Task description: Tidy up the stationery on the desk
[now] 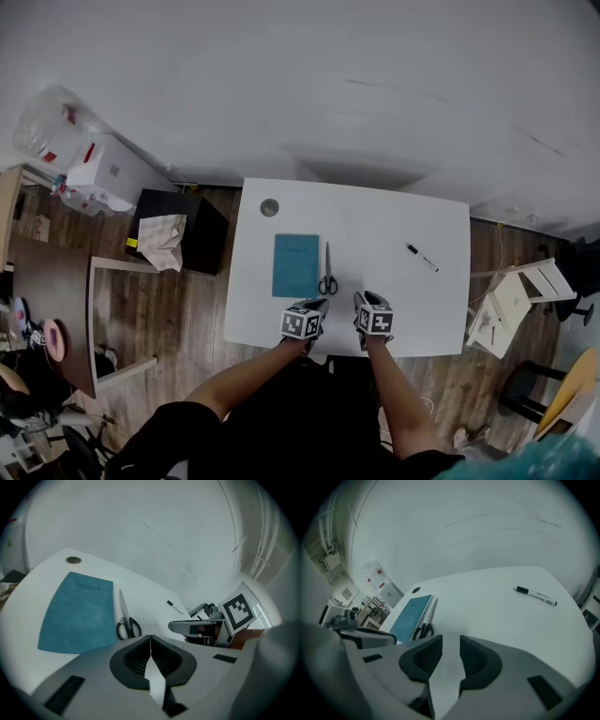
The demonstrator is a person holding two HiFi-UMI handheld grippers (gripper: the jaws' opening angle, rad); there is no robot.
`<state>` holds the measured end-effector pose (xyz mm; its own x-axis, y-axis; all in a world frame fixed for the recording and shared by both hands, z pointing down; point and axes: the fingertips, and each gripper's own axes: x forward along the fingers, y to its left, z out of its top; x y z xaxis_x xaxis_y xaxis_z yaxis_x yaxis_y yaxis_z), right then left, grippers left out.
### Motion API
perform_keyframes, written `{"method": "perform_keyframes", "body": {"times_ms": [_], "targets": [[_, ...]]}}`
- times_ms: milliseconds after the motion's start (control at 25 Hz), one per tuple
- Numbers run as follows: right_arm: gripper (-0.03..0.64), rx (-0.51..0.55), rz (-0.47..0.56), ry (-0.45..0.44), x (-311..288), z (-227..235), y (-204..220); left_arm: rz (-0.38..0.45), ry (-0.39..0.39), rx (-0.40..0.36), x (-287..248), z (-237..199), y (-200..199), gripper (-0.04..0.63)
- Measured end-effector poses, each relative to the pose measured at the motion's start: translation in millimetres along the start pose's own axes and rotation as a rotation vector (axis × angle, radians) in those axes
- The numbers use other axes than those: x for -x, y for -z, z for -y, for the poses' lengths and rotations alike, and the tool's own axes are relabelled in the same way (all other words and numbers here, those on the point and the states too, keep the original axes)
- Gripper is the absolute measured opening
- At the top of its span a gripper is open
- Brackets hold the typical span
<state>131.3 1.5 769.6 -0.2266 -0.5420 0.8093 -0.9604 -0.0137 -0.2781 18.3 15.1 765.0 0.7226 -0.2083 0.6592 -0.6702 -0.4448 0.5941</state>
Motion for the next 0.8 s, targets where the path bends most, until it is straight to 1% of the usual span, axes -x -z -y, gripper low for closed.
{"method": "perform_keyframes", "body": {"times_ms": [120, 280, 440, 600, 800], "targets": [[0.127, 0.040, 0.003, -0.006, 9, 31, -7, -0.011, -0.018, -0.018, -24, 23, -5, 0.015], [0.127, 0.030, -0.002, -0.029, 16, 73, -13, 0.000, -0.024, -0.036, -50, 51, -17, 0.015], [0.127, 0.054, -0.008, -0.026, 24, 120, -20, 0.014, -0.028, -0.027, -73, 74, -25, 0.015], [0.127, 0.055, -0.004, -0.019, 28, 162, -33, 0.016, -0.051, -0.022, -93, 88, -30, 0.014], [0.127, 0.066, 0.002, -0.026, 31, 202, -51, 0.016, -0.059, -0.017, -122, 109, -37, 0.015]]}}
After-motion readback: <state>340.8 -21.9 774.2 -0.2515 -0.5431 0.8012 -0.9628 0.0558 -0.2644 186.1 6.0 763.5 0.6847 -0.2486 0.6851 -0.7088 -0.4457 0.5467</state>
